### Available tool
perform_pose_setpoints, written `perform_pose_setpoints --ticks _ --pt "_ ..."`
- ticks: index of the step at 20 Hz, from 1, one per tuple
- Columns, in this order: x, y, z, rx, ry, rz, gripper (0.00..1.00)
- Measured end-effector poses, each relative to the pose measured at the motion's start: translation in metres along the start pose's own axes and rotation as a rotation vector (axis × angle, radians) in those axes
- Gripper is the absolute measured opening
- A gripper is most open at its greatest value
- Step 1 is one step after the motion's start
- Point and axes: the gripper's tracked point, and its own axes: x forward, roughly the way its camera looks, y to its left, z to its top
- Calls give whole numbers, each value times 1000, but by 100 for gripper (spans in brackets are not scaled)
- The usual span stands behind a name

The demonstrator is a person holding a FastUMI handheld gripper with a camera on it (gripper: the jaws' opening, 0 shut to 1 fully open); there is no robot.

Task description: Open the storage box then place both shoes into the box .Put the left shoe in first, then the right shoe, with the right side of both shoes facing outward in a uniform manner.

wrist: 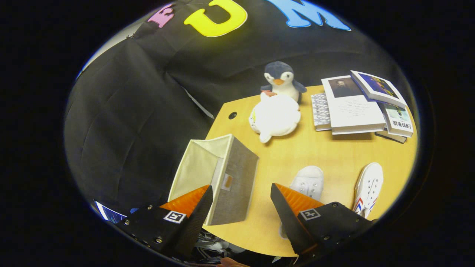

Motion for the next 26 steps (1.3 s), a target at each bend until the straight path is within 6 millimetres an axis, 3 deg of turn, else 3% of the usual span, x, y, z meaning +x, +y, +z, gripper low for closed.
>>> perform_pose_setpoints --ticks 5,8,13,19,26 --pt "-6 -50 -27 27 57 -89 96" --pt "-2 -86 -54 24 147 -163 96" --pt "5 -112 -93 5 285 -193 96" --pt "23 -135 -113 -9 391 -256 96" --pt "63 -148 -124 -129 511 -300 93"
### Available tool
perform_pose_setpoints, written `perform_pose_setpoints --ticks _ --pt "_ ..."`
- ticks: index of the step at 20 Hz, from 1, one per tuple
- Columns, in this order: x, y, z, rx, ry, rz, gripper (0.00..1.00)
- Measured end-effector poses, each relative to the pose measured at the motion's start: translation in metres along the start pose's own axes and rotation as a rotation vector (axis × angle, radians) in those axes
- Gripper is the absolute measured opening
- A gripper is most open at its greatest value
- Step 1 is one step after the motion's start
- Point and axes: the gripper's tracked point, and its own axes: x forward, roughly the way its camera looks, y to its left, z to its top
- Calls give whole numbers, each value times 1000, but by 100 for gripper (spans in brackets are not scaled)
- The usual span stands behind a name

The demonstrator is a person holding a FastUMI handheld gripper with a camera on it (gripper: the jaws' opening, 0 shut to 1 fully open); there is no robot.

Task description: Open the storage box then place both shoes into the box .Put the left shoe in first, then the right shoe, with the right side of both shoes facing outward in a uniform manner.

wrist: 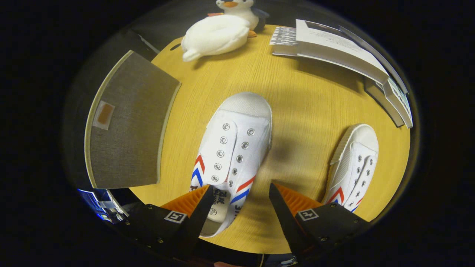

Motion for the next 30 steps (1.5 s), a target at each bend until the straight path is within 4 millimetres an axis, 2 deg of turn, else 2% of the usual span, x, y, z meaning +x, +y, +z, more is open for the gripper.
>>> perform_pose_setpoints --ticks 2,3,5,6,7,8,9,13,15,17,23,24,27,30 --pt "-2 11 3 -1 16 42 78" --pt "7 12 0 -5 25 32 63" --pt "0 7 2 -15 29 27 36" --pt "-14 2 8 45 33 37 34" --pt "-12 -1 6 99 44 46 17" --pt "-31 -2 16 158 49 71 17" --pt "-21 -1 11 171 52 85 7" --pt "-19 3 7 186 75 138 7" --pt "-22 -2 13 199 64 164 7" --pt "-29 -4 17 182 47 156 7" --pt "-61 0 47 105 -31 161 7" --pt "-67 3 55 92 -48 168 7" --pt "-90 21 56 55 -92 210 7" --pt "-111 41 67 14 -120 238 7"
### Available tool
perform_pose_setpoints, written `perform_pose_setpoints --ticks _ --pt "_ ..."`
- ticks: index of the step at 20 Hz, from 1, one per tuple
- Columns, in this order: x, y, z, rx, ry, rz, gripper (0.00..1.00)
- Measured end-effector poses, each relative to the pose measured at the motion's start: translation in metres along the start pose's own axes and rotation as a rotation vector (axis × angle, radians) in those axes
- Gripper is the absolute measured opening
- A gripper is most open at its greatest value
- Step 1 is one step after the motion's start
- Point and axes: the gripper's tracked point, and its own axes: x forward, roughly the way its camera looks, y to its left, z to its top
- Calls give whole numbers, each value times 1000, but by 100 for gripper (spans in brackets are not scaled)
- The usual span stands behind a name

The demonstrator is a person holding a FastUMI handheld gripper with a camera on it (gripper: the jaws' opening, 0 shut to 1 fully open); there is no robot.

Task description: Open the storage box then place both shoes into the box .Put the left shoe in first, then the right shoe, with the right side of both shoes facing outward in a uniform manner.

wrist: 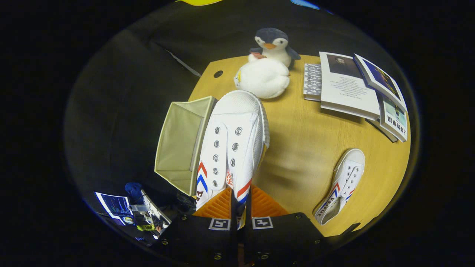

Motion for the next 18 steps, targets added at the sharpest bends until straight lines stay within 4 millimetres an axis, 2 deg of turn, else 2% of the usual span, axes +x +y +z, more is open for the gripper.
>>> perform_pose_setpoints --ticks 3,6,11,16,18 --pt "-8 31 17 -62 -15 0 7" --pt "-3 67 33 -111 -15 17 7" --pt "25 116 45 -185 25 30 7" --pt "56 138 51 -261 64 -55 7" --pt "72 147 48 -261 93 -69 7"
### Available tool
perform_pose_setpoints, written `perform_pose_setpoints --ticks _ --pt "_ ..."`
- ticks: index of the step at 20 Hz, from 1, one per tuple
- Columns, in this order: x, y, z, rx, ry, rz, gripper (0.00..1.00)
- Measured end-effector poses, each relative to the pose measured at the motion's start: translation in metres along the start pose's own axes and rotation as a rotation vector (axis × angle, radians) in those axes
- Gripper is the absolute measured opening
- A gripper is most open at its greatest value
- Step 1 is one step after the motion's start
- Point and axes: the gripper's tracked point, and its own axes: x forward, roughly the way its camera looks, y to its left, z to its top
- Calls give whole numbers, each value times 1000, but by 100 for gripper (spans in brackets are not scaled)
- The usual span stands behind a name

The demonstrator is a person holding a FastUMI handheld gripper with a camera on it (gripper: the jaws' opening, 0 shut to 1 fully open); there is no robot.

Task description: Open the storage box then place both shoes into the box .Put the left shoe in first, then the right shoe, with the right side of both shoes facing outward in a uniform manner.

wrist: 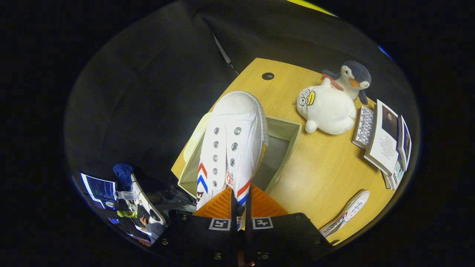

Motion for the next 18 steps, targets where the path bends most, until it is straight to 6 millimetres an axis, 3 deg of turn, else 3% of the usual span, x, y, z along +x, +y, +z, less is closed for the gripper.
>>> perform_pose_setpoints --ticks 11,12,13,15,17,18 --pt "46 20 11 -79 57 -48 8" --pt "45 25 14 -99 46 -27 14" --pt "40 25 19 -127 27 -33 34" --pt "29 19 25 -162 -8 -71 66" --pt "16 17 27 -150 -33 -68 84" --pt "8 16 27 -132 -44 -58 84"
